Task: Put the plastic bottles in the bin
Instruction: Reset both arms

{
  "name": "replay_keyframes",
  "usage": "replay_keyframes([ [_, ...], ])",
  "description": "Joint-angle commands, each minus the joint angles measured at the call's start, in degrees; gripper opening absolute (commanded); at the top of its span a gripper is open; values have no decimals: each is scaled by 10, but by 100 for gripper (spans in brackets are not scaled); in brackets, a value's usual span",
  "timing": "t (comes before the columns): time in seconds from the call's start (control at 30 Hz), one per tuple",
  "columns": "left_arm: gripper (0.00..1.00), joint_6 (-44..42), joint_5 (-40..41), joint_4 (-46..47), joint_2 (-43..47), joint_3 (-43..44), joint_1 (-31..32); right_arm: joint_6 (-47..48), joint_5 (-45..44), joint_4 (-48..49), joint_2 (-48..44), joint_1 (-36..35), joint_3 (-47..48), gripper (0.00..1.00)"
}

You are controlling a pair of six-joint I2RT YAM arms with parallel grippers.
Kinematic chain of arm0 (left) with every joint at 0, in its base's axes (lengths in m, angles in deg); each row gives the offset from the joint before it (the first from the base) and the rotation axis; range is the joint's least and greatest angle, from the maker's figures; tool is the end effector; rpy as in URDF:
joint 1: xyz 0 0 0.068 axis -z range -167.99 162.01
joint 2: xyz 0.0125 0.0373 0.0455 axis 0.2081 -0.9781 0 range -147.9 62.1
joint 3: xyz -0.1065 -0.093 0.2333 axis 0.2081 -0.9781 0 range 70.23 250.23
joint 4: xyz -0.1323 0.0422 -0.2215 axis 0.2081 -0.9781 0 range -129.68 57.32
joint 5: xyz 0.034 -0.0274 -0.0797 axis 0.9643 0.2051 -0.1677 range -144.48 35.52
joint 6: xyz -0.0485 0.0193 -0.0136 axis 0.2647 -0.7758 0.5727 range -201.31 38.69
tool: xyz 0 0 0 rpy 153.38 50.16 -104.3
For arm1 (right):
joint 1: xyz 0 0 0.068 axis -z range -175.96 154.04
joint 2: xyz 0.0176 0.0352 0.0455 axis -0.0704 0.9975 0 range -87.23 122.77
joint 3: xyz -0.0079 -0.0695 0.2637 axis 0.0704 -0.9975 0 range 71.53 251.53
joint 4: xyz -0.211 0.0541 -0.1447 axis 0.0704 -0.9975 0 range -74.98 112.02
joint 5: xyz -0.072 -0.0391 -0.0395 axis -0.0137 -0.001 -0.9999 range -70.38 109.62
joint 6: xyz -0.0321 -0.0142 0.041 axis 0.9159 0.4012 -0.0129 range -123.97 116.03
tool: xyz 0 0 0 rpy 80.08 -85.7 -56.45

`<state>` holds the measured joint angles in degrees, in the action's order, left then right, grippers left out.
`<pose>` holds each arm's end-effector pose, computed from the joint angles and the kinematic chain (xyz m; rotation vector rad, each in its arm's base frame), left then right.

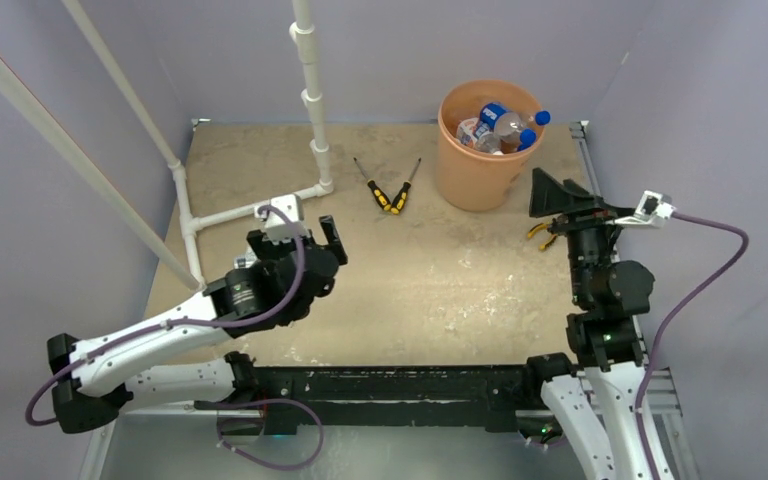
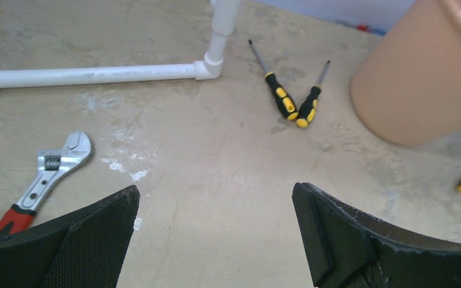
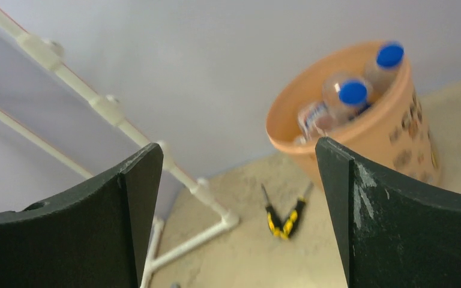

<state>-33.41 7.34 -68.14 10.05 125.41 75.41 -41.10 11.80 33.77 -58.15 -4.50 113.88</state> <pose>0.1067 -0.1430 0.3464 -0.3333 1.8002 -0.2028 0.1126 0.0120 0.4027 0.4049 1.0877 0.6304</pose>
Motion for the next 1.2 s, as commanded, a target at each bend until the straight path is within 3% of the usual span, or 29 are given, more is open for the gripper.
replay_keyframes([
  [0.0, 99, 68, 28, -131, -53, 34, 1, -44, 21, -116, -26, -2, -51, 99],
  [0.13, 99, 54, 45, -116, -58, 15, 1, -1, 5, -104, -40, -5, -95, 99],
  [0.23, 99, 11, 127, -52, -54, -30, 0, 31, 28, -62, -29, -11, -133, 99],
  [0.3, 99, -78, 200, 42, -55, -76, -1, 61, 36, -32, -15, -14, -158, 99],
  [0.37, 99, -228, 234, 210, -55, -138, -30, 92, 24, -27, 1, -14, -173, 99],
  [0.4, 99, -299, 182, 302, -54, -172, -74, 99, -4, -27, 10, -14, -179, 99],
  [0.5, 99, -235, -35, 317, -58, -188, -250, 123, -37, 11, 37, -14, -210, 99],
  [0.57, 99, -230, -88, 368, -71, -215, -343, 138, -73, 56, 72, -13, -242, 99],
  [0.73, 99, -350, -85, 612, -119, -314, -367, 132, -164, 175, 154, -12, -273, 99],
  [0.93, 99, -427, -35, 939, -261, -404, -395, 256, -228, 360, 282, -12, -282, 99],
  [1.07, 99, -391, -125, 961, -303, -404, -462, 341, -212, 588, 364, -11, -345, 99],
  [1.1, 99, -411, -144, 956, -317, -392, -468, 362, -209, 660, 394, -11, -363, 99],
  [1.17, 99, -472, -148, 1047, -364, -393, -469, 397, -209, 744, 444, -11, -368, 99],
])
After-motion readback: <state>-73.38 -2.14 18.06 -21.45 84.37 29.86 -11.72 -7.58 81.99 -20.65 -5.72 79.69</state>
